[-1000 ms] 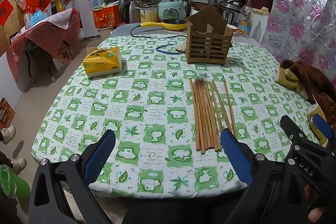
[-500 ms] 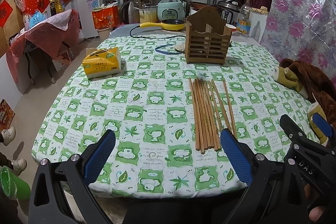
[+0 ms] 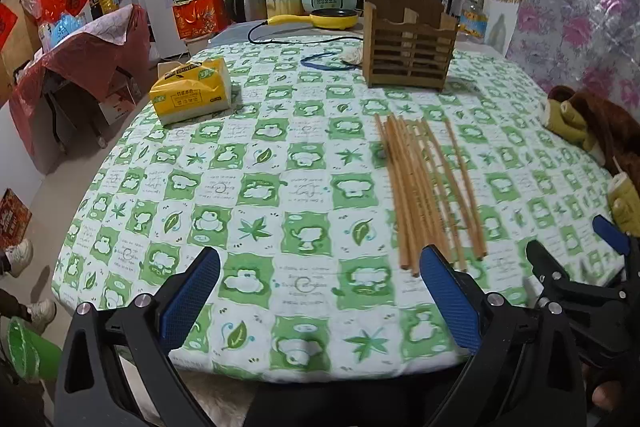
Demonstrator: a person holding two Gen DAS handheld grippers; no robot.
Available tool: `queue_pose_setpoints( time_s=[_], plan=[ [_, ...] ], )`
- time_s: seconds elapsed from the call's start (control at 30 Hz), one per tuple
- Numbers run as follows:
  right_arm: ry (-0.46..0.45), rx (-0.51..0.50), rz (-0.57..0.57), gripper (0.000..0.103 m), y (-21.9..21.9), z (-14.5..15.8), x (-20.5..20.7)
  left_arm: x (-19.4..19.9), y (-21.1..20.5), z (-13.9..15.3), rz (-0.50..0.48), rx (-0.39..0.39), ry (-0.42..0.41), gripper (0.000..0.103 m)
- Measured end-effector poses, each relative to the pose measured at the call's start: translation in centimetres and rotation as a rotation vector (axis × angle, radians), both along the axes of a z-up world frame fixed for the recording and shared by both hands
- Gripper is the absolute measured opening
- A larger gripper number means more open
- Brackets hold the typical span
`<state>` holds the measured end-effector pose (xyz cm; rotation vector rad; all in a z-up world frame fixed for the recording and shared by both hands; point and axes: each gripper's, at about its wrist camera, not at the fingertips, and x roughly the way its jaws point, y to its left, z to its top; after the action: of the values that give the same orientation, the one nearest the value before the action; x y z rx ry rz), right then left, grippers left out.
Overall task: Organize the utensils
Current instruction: 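Close the right tool on one wooden chopstick while the left tool approaches the pile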
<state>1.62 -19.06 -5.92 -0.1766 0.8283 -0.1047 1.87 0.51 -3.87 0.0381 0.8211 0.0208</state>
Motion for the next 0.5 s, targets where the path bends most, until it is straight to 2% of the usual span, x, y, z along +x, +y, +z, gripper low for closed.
queue_pose_setpoints(
  time_s=[0.1, 0.17, 0.23, 0.37, 0.5],
  plan=[
    [0.045, -0.054, 0.040, 0.097, 0.7, -1.7, 0.4, 0.5, 0.7, -1.1, -0.003, 0.015, 0.006, 0.098],
    [0.094, -0.061, 0.064, 0.097, 0.9, -3.0, 0.9, 1.2, 1.2, -1.9, -0.004, 0.020, 0.047, 0.098],
    [0.088, -0.044, 0.065, 0.097, 0.9, -3.3, 1.2, 1.7, 1.8, -2.5, -0.015, 0.019, 0.077, 0.098],
    [0.098, 0.005, 0.064, 0.097, 0.7, -3.7, 2.1, 2.5, 2.1, -3.0, -0.056, 0.005, 0.043, 0.098],
    [0.107, 0.038, 0.060, 0.097, 0.8, -3.9, 2.7, 3.1, 2.7, -4.1, -0.059, -0.013, 0.090, 0.098]
  ],
)
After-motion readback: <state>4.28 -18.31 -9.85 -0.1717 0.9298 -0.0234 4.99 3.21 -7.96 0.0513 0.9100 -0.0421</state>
